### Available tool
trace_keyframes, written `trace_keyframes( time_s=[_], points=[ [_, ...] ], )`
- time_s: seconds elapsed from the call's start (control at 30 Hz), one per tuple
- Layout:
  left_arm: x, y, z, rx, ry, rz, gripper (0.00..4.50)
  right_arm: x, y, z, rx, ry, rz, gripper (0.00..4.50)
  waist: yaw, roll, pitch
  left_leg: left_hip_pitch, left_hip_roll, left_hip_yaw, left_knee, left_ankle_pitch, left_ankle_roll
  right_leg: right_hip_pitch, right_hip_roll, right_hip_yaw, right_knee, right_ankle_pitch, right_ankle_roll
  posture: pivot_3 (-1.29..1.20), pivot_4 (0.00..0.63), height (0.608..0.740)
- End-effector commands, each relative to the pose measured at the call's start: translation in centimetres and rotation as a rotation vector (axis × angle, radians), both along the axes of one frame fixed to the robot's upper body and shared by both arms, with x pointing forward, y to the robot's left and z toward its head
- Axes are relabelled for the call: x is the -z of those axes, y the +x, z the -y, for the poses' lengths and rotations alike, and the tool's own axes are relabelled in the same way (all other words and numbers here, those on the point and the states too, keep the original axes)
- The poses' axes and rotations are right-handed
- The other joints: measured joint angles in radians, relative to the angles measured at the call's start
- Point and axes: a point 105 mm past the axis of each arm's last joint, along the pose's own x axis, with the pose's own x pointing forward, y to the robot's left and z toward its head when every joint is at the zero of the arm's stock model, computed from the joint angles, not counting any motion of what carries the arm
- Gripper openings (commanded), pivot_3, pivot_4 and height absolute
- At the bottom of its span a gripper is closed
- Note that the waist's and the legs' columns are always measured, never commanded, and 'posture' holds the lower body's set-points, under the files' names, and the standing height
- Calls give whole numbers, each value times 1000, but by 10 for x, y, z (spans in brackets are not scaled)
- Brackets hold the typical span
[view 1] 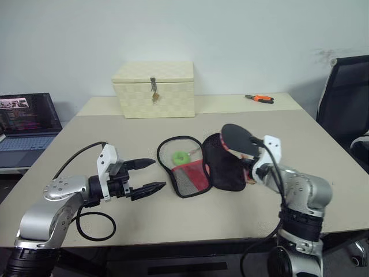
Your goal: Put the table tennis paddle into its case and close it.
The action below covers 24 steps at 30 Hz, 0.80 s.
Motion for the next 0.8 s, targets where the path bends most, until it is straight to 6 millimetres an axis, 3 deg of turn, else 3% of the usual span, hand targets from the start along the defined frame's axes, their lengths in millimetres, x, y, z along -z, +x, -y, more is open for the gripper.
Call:
trace_keyframes(
  time_s=[0.03, 0.27, 0.7, 0.8],
  points=[
    [-17, -3, -1, -6, -10, 66, 4500, -13, 5, -12, -22, 3, 75, 1110, 0, 0, 0, 0, 0, 0, 0, 0, 0, 0, 0, 0, 0, 0, 0, 0, 150, 740],
    [-16, -5, -3, -21, 1, 69, 4500, 1, 12, -24, -44, -5, 58, 1110, -3, 0, 0, 0, 1, 0, 0, 0, 0, 0, 0, 0, 0, 0, -1, 0, 150, 740],
    [-14, -5, -3, -20, 9, 67, 4500, 17, 22, -21, -33, -69, 43, 1110, -3, 0, 0, 0, 1, 0, 0, 0, 0, 0, 3, 0, 0, 0, -1, 0, 150, 740],
    [-14, -4, -3, -22, 9, 68, 4500, 17, 22, -22, -30, -73, 52, 2093, -3, 0, 0, 0, 1, 0, 0, 0, 0, 0, 3, 0, 0, 0, -1, 0, 150, 740]
  ],
)
